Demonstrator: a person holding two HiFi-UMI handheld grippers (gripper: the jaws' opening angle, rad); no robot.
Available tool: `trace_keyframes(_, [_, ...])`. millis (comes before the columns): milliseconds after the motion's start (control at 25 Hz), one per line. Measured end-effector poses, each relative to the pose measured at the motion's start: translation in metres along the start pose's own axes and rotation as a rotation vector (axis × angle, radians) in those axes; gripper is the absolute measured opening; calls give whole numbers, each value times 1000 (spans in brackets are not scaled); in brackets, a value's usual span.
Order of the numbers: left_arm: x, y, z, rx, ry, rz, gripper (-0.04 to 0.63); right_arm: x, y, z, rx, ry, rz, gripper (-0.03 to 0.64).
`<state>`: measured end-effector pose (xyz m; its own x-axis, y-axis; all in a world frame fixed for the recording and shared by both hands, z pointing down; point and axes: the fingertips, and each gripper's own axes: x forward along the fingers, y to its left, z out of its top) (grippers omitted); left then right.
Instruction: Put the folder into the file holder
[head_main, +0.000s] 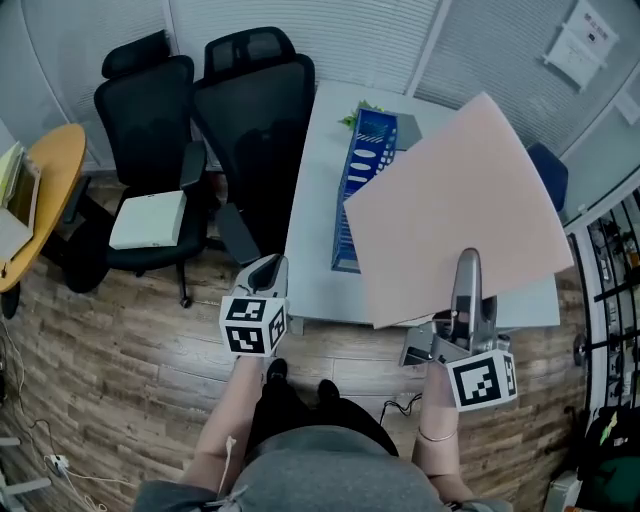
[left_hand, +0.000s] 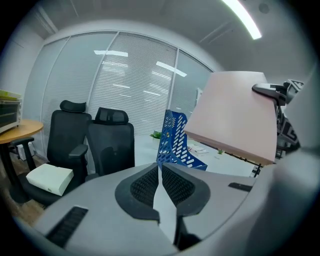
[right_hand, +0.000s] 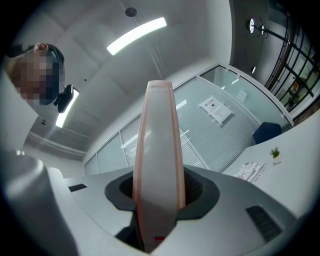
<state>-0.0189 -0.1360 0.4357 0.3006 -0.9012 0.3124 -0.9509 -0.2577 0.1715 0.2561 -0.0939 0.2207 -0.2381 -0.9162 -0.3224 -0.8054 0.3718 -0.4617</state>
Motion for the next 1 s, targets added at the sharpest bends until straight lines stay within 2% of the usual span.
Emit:
trace_keyframes(400, [33,13,22,68,11,-187,36,11,20,1,-113,-112,-137,161])
trace_keyframes(880, [53,29,24,72,35,-277,35,37,25,-16,-214,-132,-221,161])
trace_keyframes(1000, [56,29,23,75,40,-287,35,43,20,-23,-201,-132,-227,161])
